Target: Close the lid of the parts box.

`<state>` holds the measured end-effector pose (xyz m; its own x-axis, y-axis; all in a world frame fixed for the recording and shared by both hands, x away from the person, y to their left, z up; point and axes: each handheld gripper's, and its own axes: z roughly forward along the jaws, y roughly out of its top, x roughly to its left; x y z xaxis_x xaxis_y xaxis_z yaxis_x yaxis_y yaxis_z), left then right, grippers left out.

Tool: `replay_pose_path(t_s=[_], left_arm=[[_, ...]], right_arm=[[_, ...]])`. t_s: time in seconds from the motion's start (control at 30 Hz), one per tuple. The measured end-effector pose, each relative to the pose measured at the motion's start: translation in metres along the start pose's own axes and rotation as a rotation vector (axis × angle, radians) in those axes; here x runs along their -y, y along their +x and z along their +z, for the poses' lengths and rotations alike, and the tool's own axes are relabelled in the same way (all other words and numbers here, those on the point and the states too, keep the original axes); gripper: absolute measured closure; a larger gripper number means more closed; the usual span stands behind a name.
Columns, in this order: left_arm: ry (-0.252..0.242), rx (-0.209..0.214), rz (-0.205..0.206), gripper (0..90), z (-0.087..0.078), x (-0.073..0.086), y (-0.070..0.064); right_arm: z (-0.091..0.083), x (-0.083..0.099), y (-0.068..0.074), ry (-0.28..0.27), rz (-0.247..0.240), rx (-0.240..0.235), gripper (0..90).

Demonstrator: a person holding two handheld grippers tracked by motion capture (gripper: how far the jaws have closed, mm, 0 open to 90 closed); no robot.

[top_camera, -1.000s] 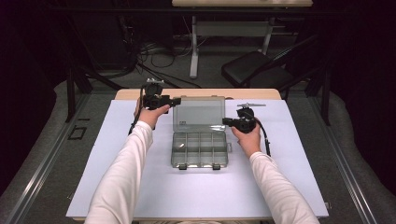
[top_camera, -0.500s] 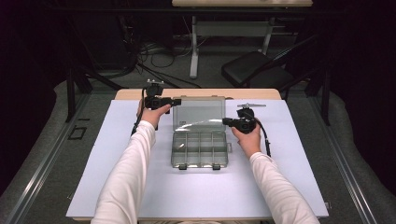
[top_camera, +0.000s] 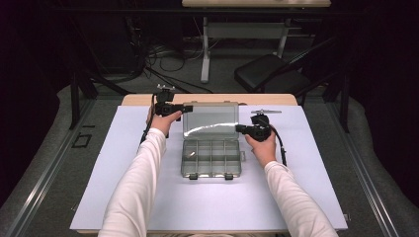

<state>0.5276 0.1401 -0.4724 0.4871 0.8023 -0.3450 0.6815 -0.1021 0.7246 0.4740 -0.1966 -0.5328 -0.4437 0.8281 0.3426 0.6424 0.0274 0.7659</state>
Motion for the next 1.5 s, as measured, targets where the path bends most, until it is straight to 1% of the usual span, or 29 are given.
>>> replay_pose_path(t_s=[0.17,0.33,0.47,0.57,0.87,1.1,1.23,1.37,1.5], left_arm=[[0.027,-0.011,0.014,59.7,0.0,0.001,0.003],[0.032,-0.018,0.024,65.7,-0.001,0.001,0.004],[0.032,-0.002,0.015,70.3,-0.003,0.001,0.007],[0.035,0.009,0.018,73.1,-0.004,0.001,0.009],[0.018,0.024,0.018,81.2,-0.007,0.004,0.014],[-0.001,0.039,0.004,82.7,-0.007,0.006,0.015],[-0.003,0.037,0.005,82.8,-0.008,0.007,0.014],[-0.014,0.033,0.007,82.8,-0.008,0.008,0.013],[-0.022,0.033,0.014,82.8,-0.009,0.009,0.013]], right_arm=[[0.0,0.0,-0.001,-0.002,0.003,-0.002,83.8],[0.0,0.0,-0.001,-0.002,0.002,-0.003,83.8],[0.0,0.0,-0.001,-0.001,0.002,-0.005,83.8],[0.0,0.0,-0.001,0.0,0.002,-0.006,83.9],[0.0,0.001,-0.001,-0.004,0.003,-0.009,83.8],[-0.001,0.001,-0.001,-0.006,0.0,-0.013,83.0],[-0.002,0.0,-0.001,-0.007,0.007,-0.019,76.1],[-0.005,-0.001,0.0,-0.03,-0.004,0.001,68.4],[-0.009,-0.003,0.002,-0.055,-0.033,0.029,63.6]])
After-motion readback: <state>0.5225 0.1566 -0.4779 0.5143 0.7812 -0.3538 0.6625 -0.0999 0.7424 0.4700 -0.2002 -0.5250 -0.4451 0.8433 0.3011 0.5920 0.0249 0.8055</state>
